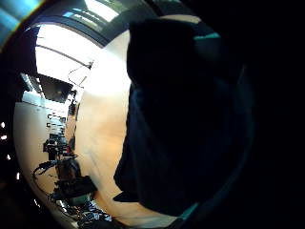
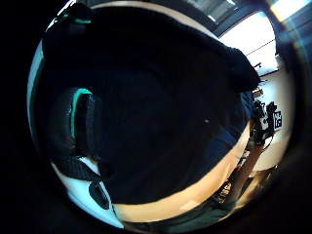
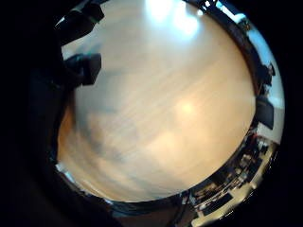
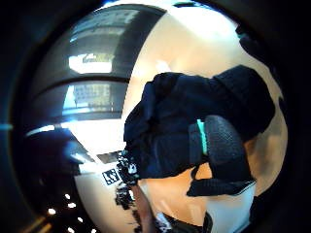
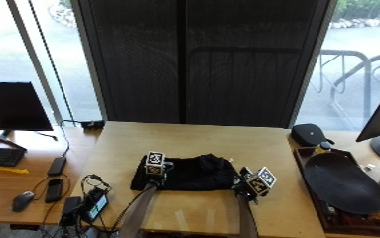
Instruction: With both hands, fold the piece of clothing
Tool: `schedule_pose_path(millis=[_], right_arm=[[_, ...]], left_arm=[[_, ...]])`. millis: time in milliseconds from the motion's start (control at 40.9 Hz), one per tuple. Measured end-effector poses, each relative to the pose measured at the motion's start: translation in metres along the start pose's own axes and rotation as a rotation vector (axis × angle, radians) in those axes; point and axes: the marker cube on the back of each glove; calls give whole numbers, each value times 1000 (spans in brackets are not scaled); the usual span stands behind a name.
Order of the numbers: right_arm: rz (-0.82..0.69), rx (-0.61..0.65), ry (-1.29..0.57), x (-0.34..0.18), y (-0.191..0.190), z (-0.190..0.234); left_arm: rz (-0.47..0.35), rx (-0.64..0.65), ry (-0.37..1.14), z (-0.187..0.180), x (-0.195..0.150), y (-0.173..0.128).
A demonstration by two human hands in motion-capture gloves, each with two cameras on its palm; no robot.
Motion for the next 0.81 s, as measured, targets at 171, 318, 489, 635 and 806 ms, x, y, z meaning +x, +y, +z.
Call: schedule_pose_path(millis=[171, 318, 489, 635, 806], right_arm=[[115, -109, 52, -17, 23, -2], [175, -118, 116, -23, 9, 2], [314, -146, 191, -32, 5, -16], [391, -30, 98, -22, -18, -23], [346, -59, -72, -23, -24, -25]], left_arm=[[8, -142, 148, 16, 13, 9], [-20, -200, 184, 22, 14, 13], [-54, -156, 158, 26, 14, 8], [-45, -225, 186, 26, 16, 16], [-40, -229, 188, 26, 16, 15]])
